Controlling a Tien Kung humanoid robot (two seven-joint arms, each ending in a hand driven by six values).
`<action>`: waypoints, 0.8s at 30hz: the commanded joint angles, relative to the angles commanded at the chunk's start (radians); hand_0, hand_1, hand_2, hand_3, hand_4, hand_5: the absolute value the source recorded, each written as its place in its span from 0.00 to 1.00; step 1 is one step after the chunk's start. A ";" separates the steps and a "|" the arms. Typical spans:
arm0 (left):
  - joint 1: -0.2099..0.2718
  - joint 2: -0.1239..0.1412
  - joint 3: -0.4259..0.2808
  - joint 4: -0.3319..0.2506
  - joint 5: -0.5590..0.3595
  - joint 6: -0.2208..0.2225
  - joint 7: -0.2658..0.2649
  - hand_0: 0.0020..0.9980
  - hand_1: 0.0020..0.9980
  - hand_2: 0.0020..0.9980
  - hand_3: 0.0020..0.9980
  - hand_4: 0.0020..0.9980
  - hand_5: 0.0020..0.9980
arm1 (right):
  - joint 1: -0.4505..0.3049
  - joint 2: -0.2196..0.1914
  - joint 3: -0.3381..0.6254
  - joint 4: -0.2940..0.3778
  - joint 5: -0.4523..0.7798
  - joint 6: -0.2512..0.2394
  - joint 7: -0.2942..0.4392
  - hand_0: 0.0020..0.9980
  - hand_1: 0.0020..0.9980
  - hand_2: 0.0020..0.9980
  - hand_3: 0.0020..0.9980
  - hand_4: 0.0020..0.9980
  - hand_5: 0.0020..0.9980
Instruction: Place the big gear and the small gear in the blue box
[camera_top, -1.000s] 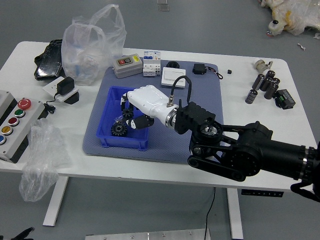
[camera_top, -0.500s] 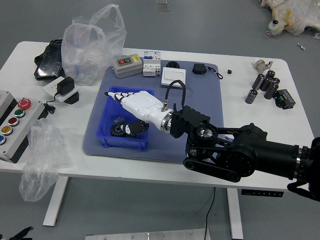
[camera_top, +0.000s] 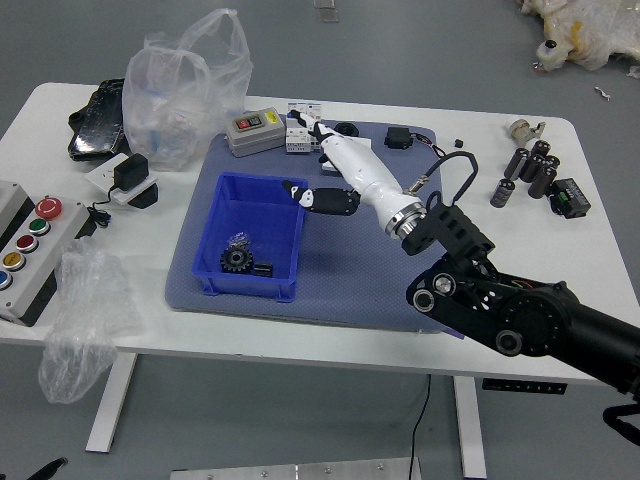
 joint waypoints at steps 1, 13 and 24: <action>0.001 -0.001 0.000 0.000 -0.002 0.001 0.000 0.65 0.43 0.50 0.72 0.71 0.72 | -0.028 -0.006 0.039 0.004 0.048 0.016 0.043 0.92 0.89 0.91 0.98 0.73 0.38; 0.004 -0.006 0.003 0.003 -0.005 0.000 -0.006 0.65 0.43 0.50 0.72 0.71 0.72 | -0.305 -0.068 0.376 0.067 0.321 0.207 0.222 0.99 1.00 1.00 1.00 1.00 1.00; 0.009 -0.003 -0.009 0.003 0.015 -0.003 -0.002 0.65 0.44 0.50 0.73 0.71 0.72 | -0.510 -0.080 0.646 0.056 0.498 0.205 0.378 1.00 0.95 0.98 1.00 1.00 1.00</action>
